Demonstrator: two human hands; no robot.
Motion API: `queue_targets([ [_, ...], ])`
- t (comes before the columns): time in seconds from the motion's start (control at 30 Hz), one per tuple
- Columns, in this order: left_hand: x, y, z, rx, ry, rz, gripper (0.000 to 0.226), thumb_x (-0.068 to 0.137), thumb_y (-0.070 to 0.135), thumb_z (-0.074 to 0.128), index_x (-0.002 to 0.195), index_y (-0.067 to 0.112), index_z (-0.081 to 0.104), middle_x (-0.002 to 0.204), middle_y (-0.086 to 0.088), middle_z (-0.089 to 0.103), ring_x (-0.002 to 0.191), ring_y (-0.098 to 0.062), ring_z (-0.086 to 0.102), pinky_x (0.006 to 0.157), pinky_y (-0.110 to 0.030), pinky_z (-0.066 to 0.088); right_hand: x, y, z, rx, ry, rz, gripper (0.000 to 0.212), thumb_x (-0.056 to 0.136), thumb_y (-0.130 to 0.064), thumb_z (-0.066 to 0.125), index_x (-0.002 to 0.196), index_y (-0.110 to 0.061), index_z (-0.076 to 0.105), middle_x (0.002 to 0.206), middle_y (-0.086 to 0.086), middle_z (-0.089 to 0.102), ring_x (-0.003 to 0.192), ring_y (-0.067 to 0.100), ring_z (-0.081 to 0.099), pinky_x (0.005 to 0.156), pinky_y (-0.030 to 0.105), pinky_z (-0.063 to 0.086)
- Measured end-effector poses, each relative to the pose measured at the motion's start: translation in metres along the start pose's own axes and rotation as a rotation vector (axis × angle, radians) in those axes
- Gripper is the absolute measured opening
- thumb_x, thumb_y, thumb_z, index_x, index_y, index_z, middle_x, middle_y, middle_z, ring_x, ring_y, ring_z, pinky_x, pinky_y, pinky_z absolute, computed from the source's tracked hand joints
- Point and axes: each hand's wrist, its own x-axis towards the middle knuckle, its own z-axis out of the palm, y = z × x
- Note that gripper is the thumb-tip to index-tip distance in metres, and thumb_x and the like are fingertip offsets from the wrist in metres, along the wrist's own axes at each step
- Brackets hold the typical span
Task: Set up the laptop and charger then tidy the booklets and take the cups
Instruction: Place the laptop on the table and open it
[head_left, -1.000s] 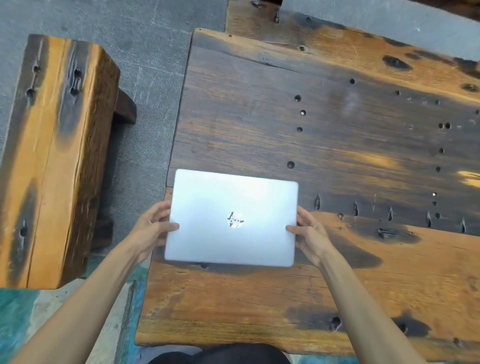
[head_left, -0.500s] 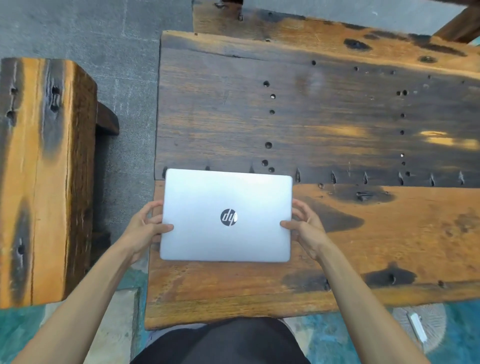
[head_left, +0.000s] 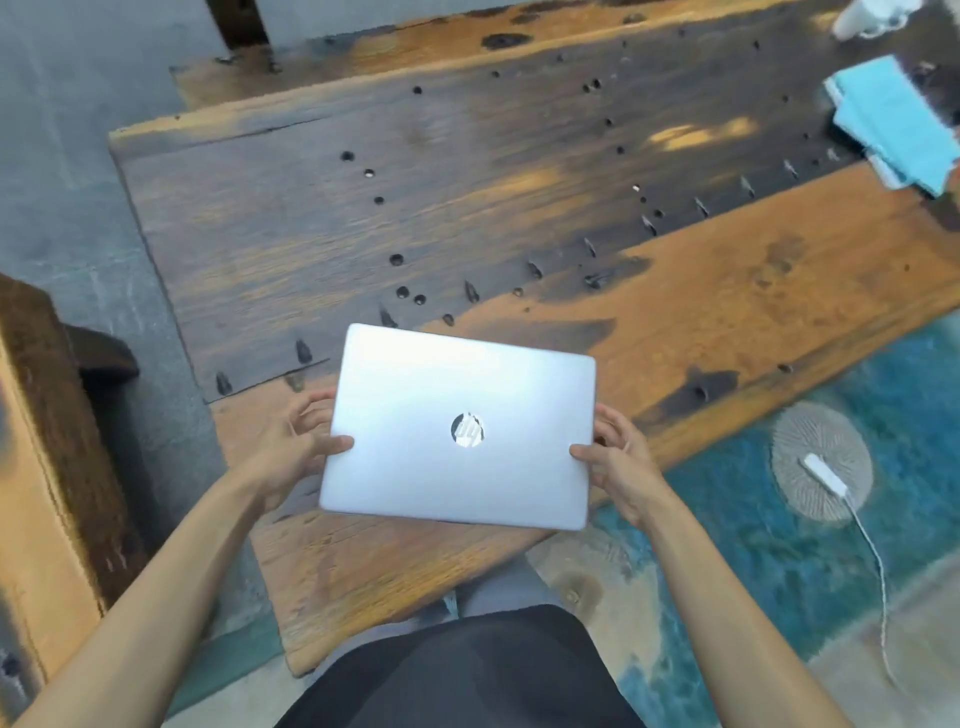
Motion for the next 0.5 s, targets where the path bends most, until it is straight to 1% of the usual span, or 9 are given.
queue_targets([
  [0.07, 0.001, 0.005, 0.026, 0.056, -0.044, 0.007, 0.059, 0.081, -0.013, 0.072, 0.127, 0.021, 0.059, 0.12, -0.007, 0.074, 0.11, -0.03, 0.07, 0.079, -0.048, 0.06, -0.011, 0.007, -0.028, 0.033, 0.029, -0.011, 0.066, 0.083, 0.014, 0.067, 0.137, -0.02, 0.052, 0.128, 0.001, 0.071, 0.103, 0.022, 0.071, 0.057, 0.033, 0.055],
  [0.1, 0.001, 0.008, 0.041, 0.082, -0.062, 0.007, 0.058, 0.081, -0.013, 0.071, 0.127, 0.021, 0.059, 0.12, -0.007, 0.074, 0.111, -0.03, 0.069, 0.079, -0.048, 0.06, -0.015, 0.01, -0.043, 0.049, 0.042, -0.018, 0.064, 0.083, 0.015, 0.067, 0.135, -0.02, 0.054, 0.127, 0.001, 0.071, 0.1, 0.02, 0.071, 0.056, 0.032, 0.054],
  [0.17, 0.002, 0.011, 0.075, 0.123, -0.091, -0.013, 0.058, 0.081, -0.013, 0.071, 0.127, 0.021, 0.058, 0.121, -0.006, 0.073, 0.112, -0.029, 0.068, 0.079, -0.047, 0.061, -0.021, 0.017, -0.075, 0.086, 0.076, -0.02, 0.063, 0.083, 0.015, 0.066, 0.133, -0.022, 0.055, 0.126, -0.001, 0.072, 0.1, 0.017, 0.071, 0.062, 0.034, 0.055],
  [0.23, 0.006, 0.01, 0.111, 0.161, -0.121, -0.033, 0.057, 0.082, -0.011, 0.072, 0.125, 0.023, 0.057, 0.12, -0.006, 0.073, 0.112, -0.029, 0.068, 0.073, -0.044, 0.062, -0.023, 0.023, -0.11, 0.123, 0.106, -0.017, 0.064, 0.083, 0.015, 0.066, 0.135, -0.019, 0.054, 0.126, -0.002, 0.072, 0.101, 0.016, 0.071, 0.067, 0.036, 0.055],
  [0.3, 0.012, 0.009, 0.15, 0.2, -0.145, -0.042, 0.056, 0.082, -0.01, 0.072, 0.122, 0.025, 0.058, 0.119, -0.005, 0.074, 0.111, -0.029, 0.068, 0.072, -0.044, 0.061, -0.022, 0.028, -0.147, 0.14, 0.129, -0.022, 0.063, 0.082, 0.015, 0.066, 0.134, -0.019, 0.055, 0.124, -0.003, 0.073, 0.1, 0.015, 0.071, 0.067, 0.035, 0.056],
  [0.4, 0.025, 0.006, 0.217, 0.253, -0.149, -0.048, 0.052, 0.083, -0.013, 0.069, 0.116, 0.025, 0.059, 0.12, -0.007, 0.071, 0.108, -0.03, 0.066, 0.079, -0.049, 0.059, -0.018, 0.03, -0.208, 0.15, 0.156, -0.037, 0.06, 0.082, 0.013, 0.067, 0.13, -0.022, 0.058, 0.118, -0.006, 0.075, 0.1, 0.015, 0.073, 0.067, 0.037, 0.058],
  [0.47, 0.032, 0.001, 0.261, 0.281, -0.145, -0.068, 0.051, 0.083, -0.014, 0.068, 0.117, 0.023, 0.06, 0.12, -0.009, 0.068, 0.108, -0.031, 0.065, 0.086, -0.055, 0.057, -0.013, 0.031, -0.25, 0.174, 0.167, -0.034, 0.06, 0.081, 0.013, 0.067, 0.129, -0.022, 0.059, 0.118, -0.006, 0.074, 0.098, 0.013, 0.074, 0.068, 0.038, 0.058],
  [0.5, 0.036, 0.0, 0.286, 0.282, -0.147, -0.076, 0.052, 0.083, -0.014, 0.067, 0.118, 0.024, 0.06, 0.117, -0.007, 0.069, 0.108, -0.03, 0.064, 0.086, -0.054, 0.057, -0.01, 0.03, -0.272, 0.195, 0.177, -0.037, 0.059, 0.082, 0.014, 0.066, 0.129, -0.021, 0.059, 0.118, -0.005, 0.074, 0.096, 0.012, 0.074, 0.068, 0.039, 0.058],
])
